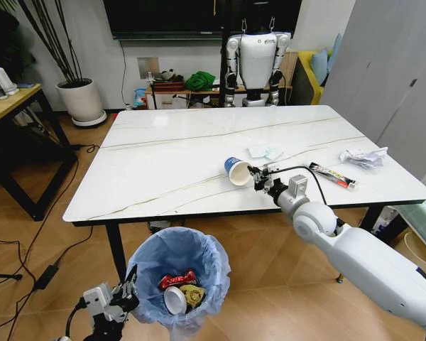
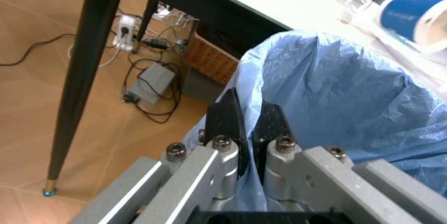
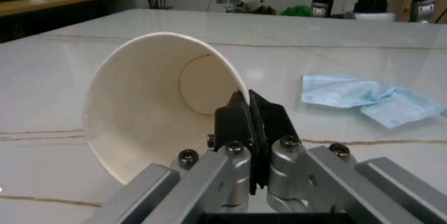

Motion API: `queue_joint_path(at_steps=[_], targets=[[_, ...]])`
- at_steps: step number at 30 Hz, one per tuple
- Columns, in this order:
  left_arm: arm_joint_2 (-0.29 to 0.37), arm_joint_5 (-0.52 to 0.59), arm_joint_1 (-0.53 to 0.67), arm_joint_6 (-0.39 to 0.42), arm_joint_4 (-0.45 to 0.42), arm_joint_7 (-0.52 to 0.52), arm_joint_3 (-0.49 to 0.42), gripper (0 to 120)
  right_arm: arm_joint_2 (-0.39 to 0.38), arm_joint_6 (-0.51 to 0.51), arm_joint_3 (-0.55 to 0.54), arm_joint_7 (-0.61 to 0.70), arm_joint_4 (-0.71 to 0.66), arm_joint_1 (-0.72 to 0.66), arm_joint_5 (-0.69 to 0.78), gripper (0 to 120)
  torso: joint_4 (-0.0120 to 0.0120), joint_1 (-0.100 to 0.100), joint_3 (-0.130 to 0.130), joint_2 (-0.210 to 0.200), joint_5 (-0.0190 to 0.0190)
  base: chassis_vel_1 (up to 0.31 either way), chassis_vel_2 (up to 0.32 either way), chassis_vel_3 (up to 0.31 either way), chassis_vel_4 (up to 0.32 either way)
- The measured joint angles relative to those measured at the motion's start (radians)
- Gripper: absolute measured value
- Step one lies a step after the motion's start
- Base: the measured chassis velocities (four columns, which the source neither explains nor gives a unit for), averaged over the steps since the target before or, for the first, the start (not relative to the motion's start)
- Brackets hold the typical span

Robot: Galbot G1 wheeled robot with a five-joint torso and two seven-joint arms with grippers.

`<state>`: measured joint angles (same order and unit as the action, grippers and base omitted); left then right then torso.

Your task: Pick up the trash bin and place the trash from the table into it.

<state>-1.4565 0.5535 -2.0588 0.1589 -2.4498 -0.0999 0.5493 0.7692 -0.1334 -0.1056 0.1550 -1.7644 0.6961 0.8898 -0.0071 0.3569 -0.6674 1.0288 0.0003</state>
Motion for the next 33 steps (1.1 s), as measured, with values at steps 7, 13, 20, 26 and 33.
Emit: queue_joint_path(at_steps=[7, 13, 20, 26, 33], targets=[[0.046, 0.049, 0.027, 0.002, 0.008, -0.019, -0.009, 0, -0.133, 0.057, 0.189, -0.116, -0.132, 0.185, 0.051, 0, -0.0010, 0.000, 0.000, 0.000, -0.0002, 0.000, 0.000, 0.000, 0.000], [0.084, 0.094, 0.056, 0.008, 0.020, -0.033, -0.030, 0, -0.268, 0.145, 0.388, -0.391, -0.316, 0.403, 0.099, 0, -0.0008, 0.000, 0.000, 0.000, -0.0006, 0.000, 0.000, 0.000, 0.000], [0.079, 0.108, 0.060, 0.011, 0.010, -0.039, -0.028, 0, -0.357, 0.166, 0.332, -0.690, -0.425, 0.416, 0.044, 0, 0.0001, 0.000, 0.000, 0.000, -0.0002, 0.000, 0.000, 0.000, 0.000], [0.080, 0.114, 0.062, 0.015, 0.005, -0.043, -0.025, 0, -0.388, 0.138, 0.308, -0.789, -0.461, 0.421, -0.125, 0, -0.0006, 0.000, 0.000, 0.000, -0.0003, 0.000, 0.000, 0.000, 0.000], [0.067, 0.110, 0.062, 0.015, 0.004, -0.043, -0.025, 0, -0.398, 0.121, 0.257, -0.803, -0.458, 0.346, -0.183, 0, -0.0003, 0.000, 0.000, 0.000, -0.0003, 0.000, 0.000, 0.000, 0.000]])
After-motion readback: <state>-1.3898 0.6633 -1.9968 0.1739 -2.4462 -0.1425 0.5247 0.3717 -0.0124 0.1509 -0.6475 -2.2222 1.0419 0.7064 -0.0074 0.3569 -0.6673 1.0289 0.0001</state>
